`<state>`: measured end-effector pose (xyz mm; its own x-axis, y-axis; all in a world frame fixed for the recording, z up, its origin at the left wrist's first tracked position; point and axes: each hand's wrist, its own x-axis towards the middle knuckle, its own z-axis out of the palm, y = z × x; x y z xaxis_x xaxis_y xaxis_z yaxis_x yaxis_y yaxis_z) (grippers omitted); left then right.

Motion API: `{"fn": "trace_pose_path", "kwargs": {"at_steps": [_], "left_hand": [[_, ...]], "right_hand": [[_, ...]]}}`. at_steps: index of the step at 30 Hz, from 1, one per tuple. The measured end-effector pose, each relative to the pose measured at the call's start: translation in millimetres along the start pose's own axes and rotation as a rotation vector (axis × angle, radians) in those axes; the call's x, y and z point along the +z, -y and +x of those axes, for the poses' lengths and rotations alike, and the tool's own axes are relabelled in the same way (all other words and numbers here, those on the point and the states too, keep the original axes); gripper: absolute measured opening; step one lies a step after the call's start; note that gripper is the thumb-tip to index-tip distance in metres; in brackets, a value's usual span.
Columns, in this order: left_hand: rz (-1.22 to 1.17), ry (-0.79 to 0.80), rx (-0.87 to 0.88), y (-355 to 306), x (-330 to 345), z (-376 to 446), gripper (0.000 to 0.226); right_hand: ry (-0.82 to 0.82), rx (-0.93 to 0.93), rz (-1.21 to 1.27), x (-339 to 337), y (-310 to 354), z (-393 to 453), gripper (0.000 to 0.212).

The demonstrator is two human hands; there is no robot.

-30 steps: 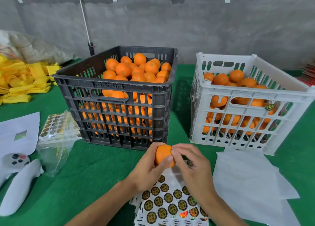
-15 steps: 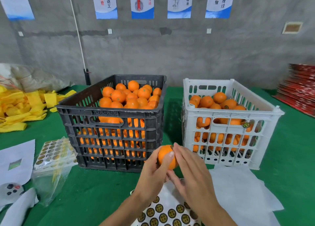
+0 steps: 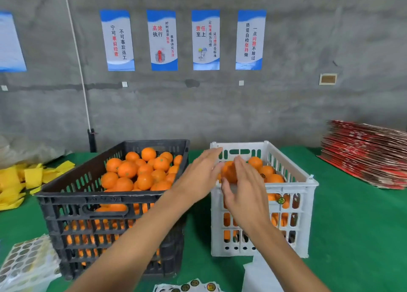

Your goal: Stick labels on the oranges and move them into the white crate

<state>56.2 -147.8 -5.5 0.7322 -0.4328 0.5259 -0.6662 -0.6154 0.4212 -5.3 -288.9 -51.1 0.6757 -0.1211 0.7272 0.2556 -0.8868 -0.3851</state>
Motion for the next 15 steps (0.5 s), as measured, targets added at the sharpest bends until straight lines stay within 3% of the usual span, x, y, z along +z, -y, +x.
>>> {"fn": "trace_pose_path", "kwargs": {"at_steps": [3,5,8,10,13,15], "left_hand": [[0.136,-0.132,-0.02,44.0,-30.9,1.1,0.033],[0.282,-0.098,-0.187,85.0,-57.8,-1.4,0.028],[0.489,0.192,-0.535,147.9,-96.9,-15.4,0.037],[0.536,0.43,-0.676,176.8,-111.8,-24.7,0.04],[0.502,0.876,-0.786,192.1,-116.5,-24.6,0.04],[0.472,1.051,-0.782,193.4,-112.6,-19.1,0.049]], "right_hand": [[0.074,-0.073,0.153,10.5,12.6,-10.7,0.046],[0.103,-0.112,0.201,23.1,25.7,-14.2,0.048],[0.135,-0.182,0.268,47.5,51.1,-9.5,0.046],[0.15,-0.224,0.311,65.6,66.8,-2.1,0.042],[0.148,-0.242,0.382,91.9,82.8,4.3,0.039],[0.065,-0.222,0.453,106.8,86.4,2.4,0.047]]}}
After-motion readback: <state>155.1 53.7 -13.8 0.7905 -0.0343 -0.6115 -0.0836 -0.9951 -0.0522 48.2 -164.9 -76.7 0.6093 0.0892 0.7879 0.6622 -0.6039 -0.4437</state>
